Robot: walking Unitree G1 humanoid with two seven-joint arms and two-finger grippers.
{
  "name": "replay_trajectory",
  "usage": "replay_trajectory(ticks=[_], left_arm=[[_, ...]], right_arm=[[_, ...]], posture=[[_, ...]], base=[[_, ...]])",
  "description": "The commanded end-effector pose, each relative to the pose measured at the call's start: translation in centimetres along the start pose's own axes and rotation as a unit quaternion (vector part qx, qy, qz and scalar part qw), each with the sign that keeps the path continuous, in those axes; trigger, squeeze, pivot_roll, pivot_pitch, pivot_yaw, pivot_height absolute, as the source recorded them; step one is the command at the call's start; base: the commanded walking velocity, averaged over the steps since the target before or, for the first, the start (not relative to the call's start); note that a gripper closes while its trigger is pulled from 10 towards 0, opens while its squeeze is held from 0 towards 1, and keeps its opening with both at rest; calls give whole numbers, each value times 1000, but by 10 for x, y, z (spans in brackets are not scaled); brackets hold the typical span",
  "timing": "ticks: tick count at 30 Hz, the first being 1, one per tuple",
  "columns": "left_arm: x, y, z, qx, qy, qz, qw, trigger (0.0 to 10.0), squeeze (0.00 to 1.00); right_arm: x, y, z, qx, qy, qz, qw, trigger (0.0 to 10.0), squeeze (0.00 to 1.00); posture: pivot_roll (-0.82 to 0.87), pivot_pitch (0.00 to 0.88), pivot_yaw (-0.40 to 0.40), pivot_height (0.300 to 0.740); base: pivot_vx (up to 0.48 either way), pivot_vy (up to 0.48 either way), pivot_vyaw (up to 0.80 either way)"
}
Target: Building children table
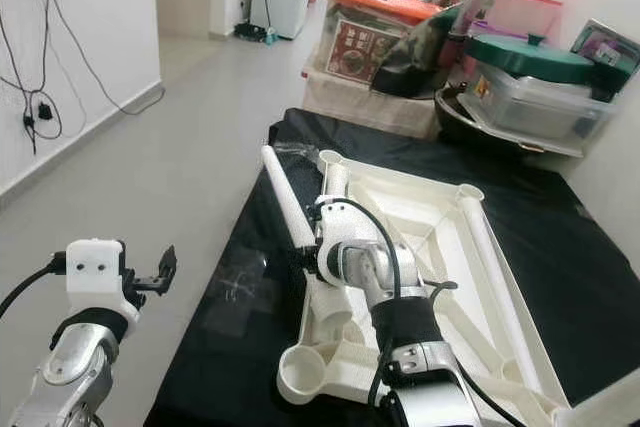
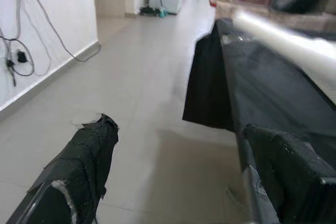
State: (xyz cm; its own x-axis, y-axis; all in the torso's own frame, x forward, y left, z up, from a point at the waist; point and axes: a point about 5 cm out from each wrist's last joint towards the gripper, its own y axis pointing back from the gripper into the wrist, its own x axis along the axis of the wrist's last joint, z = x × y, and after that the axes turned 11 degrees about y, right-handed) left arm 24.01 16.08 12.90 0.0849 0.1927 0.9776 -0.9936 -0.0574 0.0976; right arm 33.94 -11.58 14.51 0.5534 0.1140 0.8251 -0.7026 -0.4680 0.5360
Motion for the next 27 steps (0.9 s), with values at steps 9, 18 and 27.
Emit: replay_trajectory(ticks=[9,18,27], left_arm=[[0,-2,6,-31,6,-6,999,10000,0],[19,-3,41,-227,110,-9,968,10000,0],[17,8,54,-336,115,-50,934,10000,0]], right_arm=[[73,43,-45,146,5,165,976,0,0],[103,58,-54,85,15,319,944,0,0],[106,53,-61,-6,41,395,918,0,0]], posture=[[82,0,-137,740],[86,0,-120,740],[110,0,-109,740]], base=[[0,0,0],[0,0,0],[0,0,0]])
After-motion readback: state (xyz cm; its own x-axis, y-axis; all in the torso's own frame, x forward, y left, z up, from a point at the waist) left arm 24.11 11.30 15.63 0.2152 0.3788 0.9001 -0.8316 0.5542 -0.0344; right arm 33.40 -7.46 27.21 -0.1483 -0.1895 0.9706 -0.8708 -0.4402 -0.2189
